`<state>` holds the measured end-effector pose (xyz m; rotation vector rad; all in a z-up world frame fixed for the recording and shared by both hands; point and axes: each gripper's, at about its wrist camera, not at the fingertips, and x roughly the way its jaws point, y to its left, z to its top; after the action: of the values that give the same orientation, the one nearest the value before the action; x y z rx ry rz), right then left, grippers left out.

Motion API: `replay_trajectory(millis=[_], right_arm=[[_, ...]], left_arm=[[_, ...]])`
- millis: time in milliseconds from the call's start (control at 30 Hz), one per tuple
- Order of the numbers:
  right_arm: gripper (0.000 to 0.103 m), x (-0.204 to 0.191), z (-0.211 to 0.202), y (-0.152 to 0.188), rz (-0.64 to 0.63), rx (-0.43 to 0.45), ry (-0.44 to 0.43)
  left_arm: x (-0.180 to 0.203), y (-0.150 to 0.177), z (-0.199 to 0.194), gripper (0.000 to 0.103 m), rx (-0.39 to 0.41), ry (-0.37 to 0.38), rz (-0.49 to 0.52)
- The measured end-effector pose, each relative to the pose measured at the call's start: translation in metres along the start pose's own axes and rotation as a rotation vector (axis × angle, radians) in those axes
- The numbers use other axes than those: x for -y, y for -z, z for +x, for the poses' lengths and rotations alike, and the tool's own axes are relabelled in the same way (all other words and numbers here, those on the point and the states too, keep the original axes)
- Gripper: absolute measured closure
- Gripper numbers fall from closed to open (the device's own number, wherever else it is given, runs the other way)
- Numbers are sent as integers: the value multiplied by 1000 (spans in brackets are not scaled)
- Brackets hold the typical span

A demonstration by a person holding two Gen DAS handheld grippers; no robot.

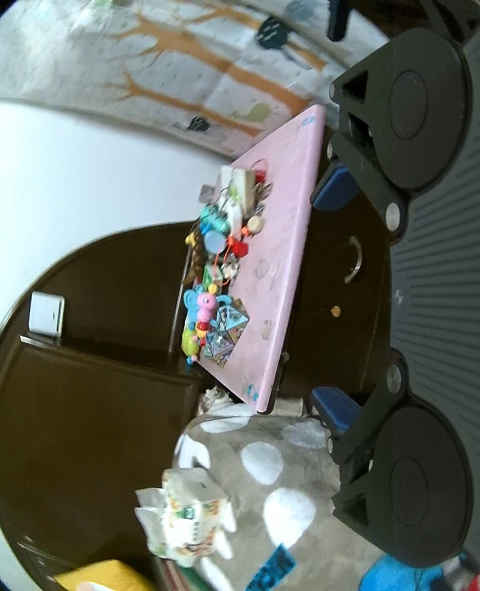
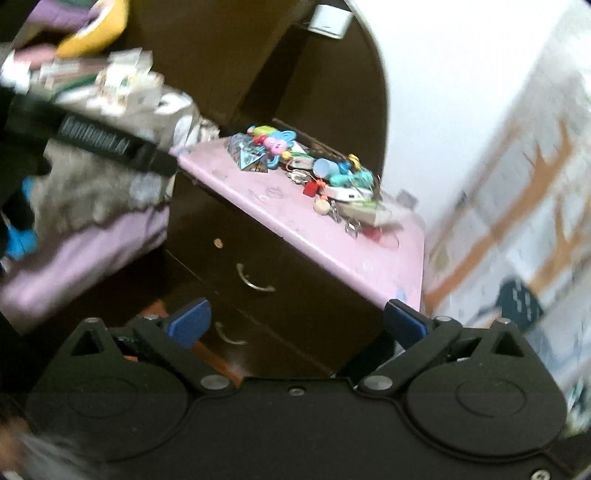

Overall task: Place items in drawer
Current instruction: 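Reach the right gripper to the upper drawer handle and grasp it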

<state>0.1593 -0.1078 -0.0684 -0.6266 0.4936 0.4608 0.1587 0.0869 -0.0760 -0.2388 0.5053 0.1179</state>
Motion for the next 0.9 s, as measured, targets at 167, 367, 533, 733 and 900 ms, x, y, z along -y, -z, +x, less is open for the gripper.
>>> replay_trajectory(millis=[167, 367, 533, 733, 900], right_arm=[[1, -10, 48, -4, -105, -27, -58], [3, -39, 112, 2, -274, -36, -109], [4, -62, 165, 7, -425, -56, -138], [4, -83, 220, 17, -600, -87, -153], [4, -91, 244, 17, -657, -109, -177]], left_arm=[[-20, 7, 20, 0, -12, 62, -57], [-44, 15, 43, 0, -21, 81, -82], [-67, 17, 52, 0, 11, 107, -175], [-74, 14, 58, 0, -36, 157, -205], [-86, 10, 55, 1, -30, 138, -247]])
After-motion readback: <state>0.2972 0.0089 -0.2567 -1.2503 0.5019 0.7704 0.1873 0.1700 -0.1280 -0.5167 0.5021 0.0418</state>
